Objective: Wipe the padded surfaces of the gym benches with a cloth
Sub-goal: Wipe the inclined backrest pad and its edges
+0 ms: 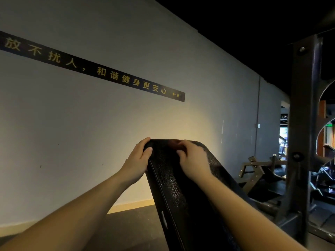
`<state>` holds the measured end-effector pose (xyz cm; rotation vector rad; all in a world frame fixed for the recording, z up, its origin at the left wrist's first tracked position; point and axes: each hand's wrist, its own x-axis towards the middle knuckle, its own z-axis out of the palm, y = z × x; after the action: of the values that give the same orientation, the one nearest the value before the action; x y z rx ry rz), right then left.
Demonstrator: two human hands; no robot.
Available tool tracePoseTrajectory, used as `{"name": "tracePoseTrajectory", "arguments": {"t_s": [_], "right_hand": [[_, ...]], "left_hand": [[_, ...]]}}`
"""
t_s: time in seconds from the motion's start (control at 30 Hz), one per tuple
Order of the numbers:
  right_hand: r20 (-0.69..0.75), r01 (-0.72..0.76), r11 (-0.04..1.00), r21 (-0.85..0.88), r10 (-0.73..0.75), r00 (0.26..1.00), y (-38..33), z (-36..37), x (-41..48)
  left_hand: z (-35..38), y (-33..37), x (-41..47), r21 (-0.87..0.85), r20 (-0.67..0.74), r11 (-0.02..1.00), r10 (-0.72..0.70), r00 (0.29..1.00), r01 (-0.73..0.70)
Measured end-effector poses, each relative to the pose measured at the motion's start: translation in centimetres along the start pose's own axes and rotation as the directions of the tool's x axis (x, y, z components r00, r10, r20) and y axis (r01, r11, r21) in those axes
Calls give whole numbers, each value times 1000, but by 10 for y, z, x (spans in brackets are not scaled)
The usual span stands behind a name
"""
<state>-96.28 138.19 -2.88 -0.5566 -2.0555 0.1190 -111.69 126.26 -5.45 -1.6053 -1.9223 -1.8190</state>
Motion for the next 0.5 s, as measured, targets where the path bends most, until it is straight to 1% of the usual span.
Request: {"name": "tracePoseTrajectory", "arguments": {"t_s": [0.03,0.07,0.1,0.13,0.2,0.23,0.27,0.33,0.37,0.43,0.47,0.5], "right_hand": [[39,80,994,71,-83,996,-12,-3,-13],[84,122,980,158,-137,987,-22,-10,-26],[114,130,963,237,-160,980,-26,-16,-34],[112,109,945,308,-150,982,-27,-23,-39],[66,3,897,441,-35,997,-24,-36,-45],[68,-77,844,530,48,997,-23,-42,-46],[108,-163,769,618,122,987,-25,-48,-46],[235,-313,625,715,208,950,-31,-56,-49],[289,-362,569,739,218,932,-36,-58,-50],[372,-413,466,783,182,910,-50,-60,-55],[385,-410,438,800,149,911,-58,-59,-58],[367,-383,430,817,125,922,-65,-57,-60]], "left_hand": [[-2,3,0,8,12,1000,-8,1000,8],[-5,6,0,16,23,1000,-21,1000,20],[-10,10,1,38,37,999,-39,999,37],[-16,13,2,77,52,996,-58,997,54],[-31,23,3,139,60,986,-100,993,91],[-38,30,2,132,40,985,-114,993,108],[-44,38,-2,95,2,988,-122,993,121],[-52,53,-18,-30,-71,991,-133,989,131],[-55,59,-27,-75,-68,988,-138,988,133],[-54,68,-45,-83,31,986,-139,990,142],[-53,72,-55,-81,82,987,-135,987,141],[-52,76,-62,-97,112,986,-126,986,137]]}}
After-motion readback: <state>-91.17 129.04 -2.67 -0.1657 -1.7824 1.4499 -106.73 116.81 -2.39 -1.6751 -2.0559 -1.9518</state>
